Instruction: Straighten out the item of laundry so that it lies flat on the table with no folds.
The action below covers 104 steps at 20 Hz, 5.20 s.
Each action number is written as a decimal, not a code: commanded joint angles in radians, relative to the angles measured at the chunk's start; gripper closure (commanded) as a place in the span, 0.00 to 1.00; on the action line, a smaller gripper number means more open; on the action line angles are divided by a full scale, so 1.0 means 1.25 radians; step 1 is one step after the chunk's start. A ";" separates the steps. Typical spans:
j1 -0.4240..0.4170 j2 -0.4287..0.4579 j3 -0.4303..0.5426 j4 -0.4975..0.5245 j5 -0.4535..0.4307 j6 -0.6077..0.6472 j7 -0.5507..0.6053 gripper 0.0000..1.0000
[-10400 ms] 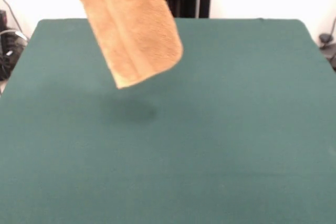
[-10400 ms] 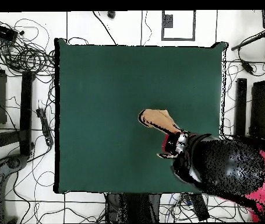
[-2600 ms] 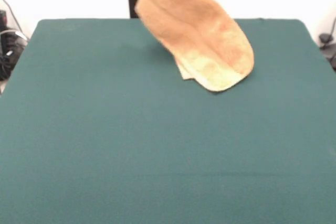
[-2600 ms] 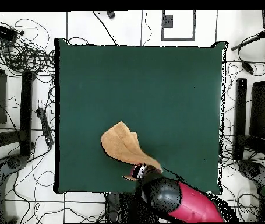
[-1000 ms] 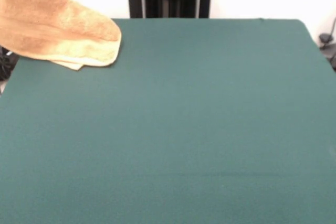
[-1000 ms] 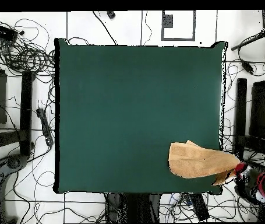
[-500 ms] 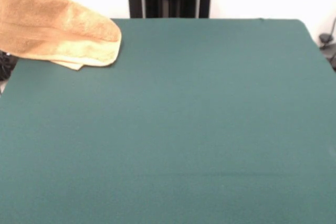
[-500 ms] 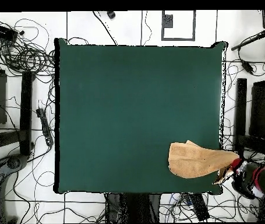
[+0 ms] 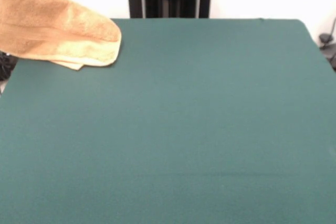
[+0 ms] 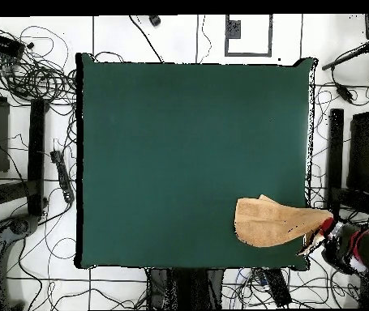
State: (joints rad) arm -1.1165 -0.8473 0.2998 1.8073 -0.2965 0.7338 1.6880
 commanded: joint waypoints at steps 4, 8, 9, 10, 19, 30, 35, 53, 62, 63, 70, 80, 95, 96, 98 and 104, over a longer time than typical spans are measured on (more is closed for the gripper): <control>0.024 0.062 0.094 -0.058 -0.041 0.078 -0.148 1.00; 0.026 0.087 0.087 -0.086 -0.060 0.090 -0.164 1.00; 0.023 0.085 0.087 -0.083 -0.062 0.091 -0.169 1.00; 0.021 0.080 0.085 -0.080 -0.065 0.096 -0.173 1.00; 0.029 0.093 0.085 -0.079 -0.072 0.087 -0.139 1.00; 0.057 0.119 0.082 -0.114 -0.067 0.103 -0.102 1.00; 0.103 0.191 0.070 -0.218 -0.074 0.136 -0.074 1.00; 0.162 0.287 0.049 -0.331 -0.060 0.112 -0.024 1.00; 0.189 0.308 0.040 -0.357 -0.053 0.100 0.012 1.00; 0.192 0.311 0.038 -0.360 -0.052 0.100 0.016 1.00; 0.227 0.372 0.021 -0.429 -0.067 0.102 0.030 1.00; 0.287 0.471 0.000 -0.554 -0.073 0.113 0.044 1.00; 0.319 0.539 -0.003 -0.620 -0.084 0.102 0.000 1.00; 0.321 0.544 -0.003 -0.625 -0.085 0.100 0.000 1.00; 0.324 0.543 -0.007 -0.623 -0.091 0.087 0.003 1.00; 0.323 0.348 -0.011 -0.500 -0.035 0.211 -0.014 1.00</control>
State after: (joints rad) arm -0.7703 -0.2898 0.2476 1.0810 -0.3830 0.9227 1.6880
